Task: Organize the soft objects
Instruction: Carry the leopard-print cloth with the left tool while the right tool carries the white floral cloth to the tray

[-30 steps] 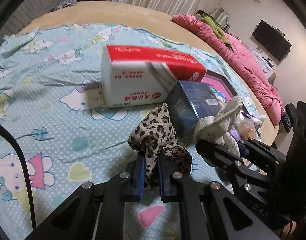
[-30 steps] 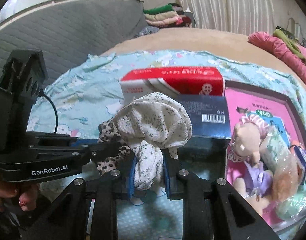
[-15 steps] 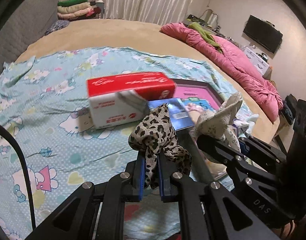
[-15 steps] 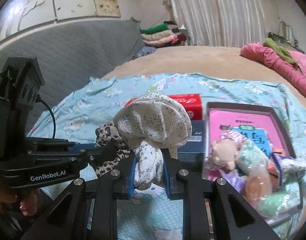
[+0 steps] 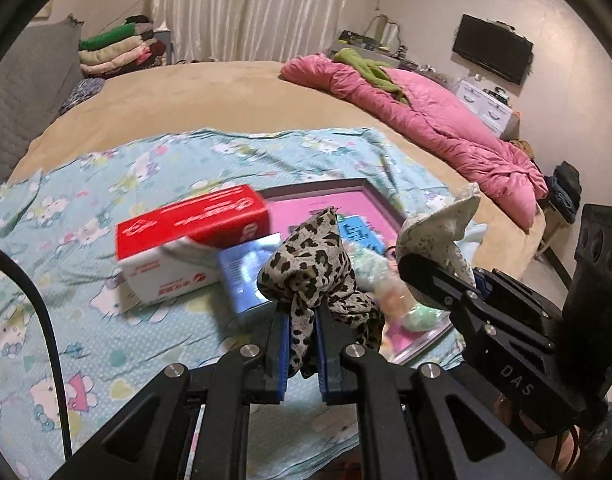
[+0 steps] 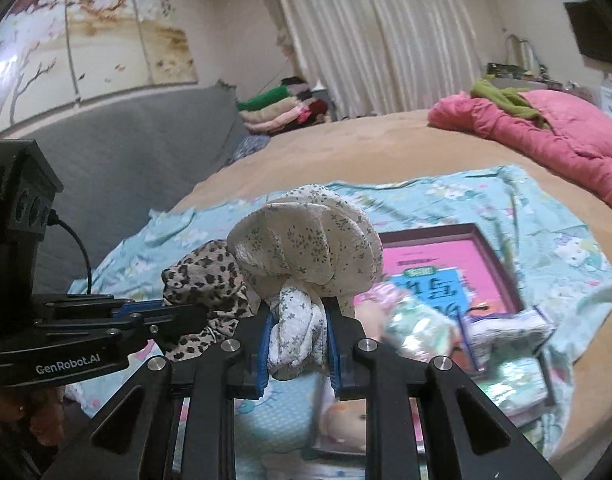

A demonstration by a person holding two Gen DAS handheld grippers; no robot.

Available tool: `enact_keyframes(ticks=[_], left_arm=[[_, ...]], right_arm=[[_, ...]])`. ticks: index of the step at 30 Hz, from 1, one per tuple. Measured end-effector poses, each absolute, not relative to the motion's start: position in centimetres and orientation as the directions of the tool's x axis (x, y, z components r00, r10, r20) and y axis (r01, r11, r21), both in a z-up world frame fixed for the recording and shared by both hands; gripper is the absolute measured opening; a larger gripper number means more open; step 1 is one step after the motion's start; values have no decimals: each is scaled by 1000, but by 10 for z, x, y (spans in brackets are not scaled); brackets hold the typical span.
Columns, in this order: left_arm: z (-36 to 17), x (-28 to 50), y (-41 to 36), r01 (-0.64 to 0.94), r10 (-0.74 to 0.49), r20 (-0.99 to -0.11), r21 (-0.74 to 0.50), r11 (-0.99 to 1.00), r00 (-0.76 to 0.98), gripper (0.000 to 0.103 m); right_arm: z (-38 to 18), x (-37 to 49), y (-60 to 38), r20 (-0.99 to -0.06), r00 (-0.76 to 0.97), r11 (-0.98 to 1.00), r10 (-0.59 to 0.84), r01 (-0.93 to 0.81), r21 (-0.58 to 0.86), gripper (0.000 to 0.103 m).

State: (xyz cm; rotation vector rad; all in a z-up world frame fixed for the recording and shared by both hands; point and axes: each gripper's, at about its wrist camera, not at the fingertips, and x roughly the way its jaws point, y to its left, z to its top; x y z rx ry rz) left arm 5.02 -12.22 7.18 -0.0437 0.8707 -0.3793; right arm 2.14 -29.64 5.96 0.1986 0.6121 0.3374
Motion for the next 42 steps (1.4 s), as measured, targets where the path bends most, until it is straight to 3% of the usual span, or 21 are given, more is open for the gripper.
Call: enact_keyframes(ticks=[20, 42], left_arm=[[63, 65, -193, 401, -311, -775, -82, 912, 550, 11], [23, 95, -211, 391, -287, -830, -92, 916, 478, 11]], right_arm=[[58, 19, -383, -489, 825, 910, 284, -71, 408, 23], [27, 27, -412, -599, 775, 915, 202, 70, 398, 23]])
